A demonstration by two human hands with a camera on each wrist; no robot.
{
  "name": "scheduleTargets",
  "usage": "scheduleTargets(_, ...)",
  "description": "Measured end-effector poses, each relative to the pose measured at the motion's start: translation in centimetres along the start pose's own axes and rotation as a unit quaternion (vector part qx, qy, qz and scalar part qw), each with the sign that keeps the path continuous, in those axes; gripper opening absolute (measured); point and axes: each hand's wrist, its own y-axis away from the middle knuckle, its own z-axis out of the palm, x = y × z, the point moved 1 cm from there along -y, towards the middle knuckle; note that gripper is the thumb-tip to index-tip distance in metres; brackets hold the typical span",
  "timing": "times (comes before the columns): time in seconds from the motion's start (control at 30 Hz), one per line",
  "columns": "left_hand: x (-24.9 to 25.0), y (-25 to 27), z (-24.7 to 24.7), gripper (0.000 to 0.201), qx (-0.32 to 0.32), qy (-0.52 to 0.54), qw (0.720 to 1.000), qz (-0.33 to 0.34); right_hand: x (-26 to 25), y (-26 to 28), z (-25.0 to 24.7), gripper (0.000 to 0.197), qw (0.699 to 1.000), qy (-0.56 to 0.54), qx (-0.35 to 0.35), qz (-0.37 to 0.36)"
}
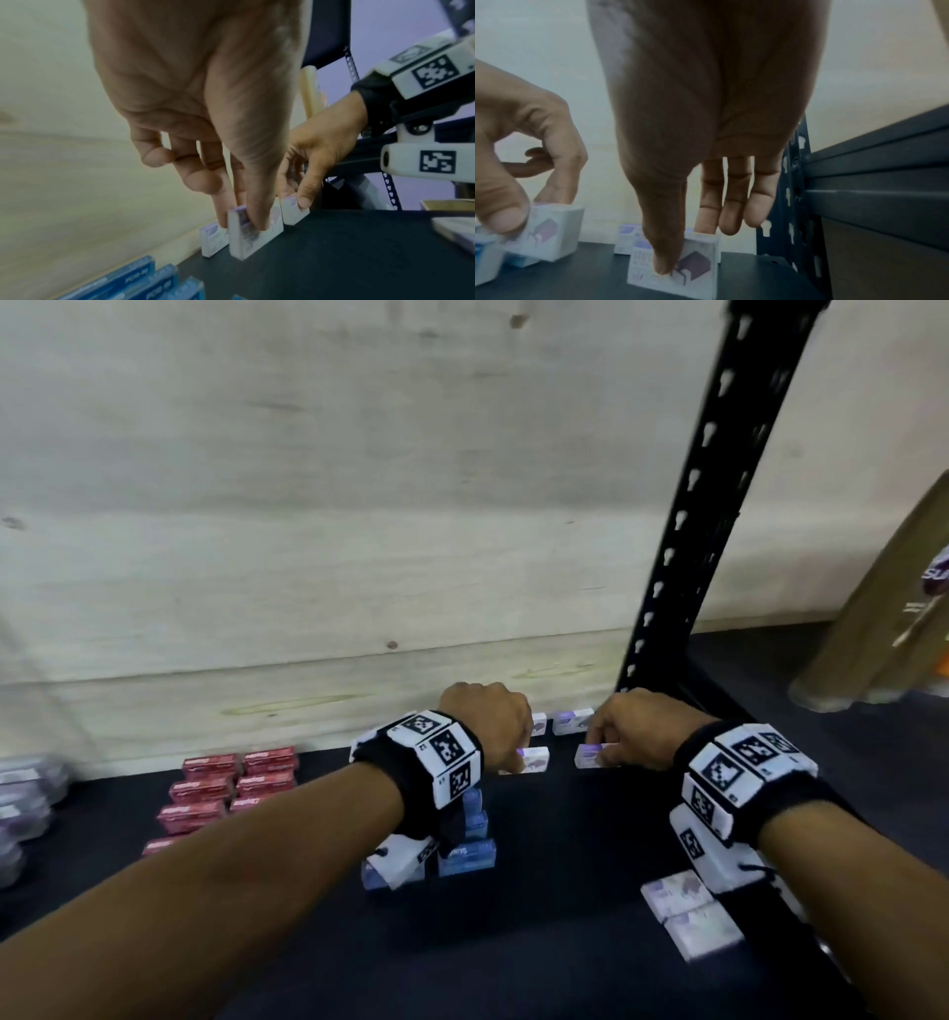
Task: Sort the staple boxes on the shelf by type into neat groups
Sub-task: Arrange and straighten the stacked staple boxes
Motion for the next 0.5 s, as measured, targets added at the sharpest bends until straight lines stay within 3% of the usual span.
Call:
scheduleTargets(0.2,-0.1,-3.9,0.8,0.024,-0.021,0.004,0.999,-0.023,0.7,-2.9,0.2,0.017,1.0,0.005,0.013,-0.005)
scheduleTargets(0.5,-0.4,-5.9,1.8,0.029,-0.024,0.011,1.0,-0.015,0.3,-3.9,0.5,0.022,1.0,0.017,0.004,-0.001)
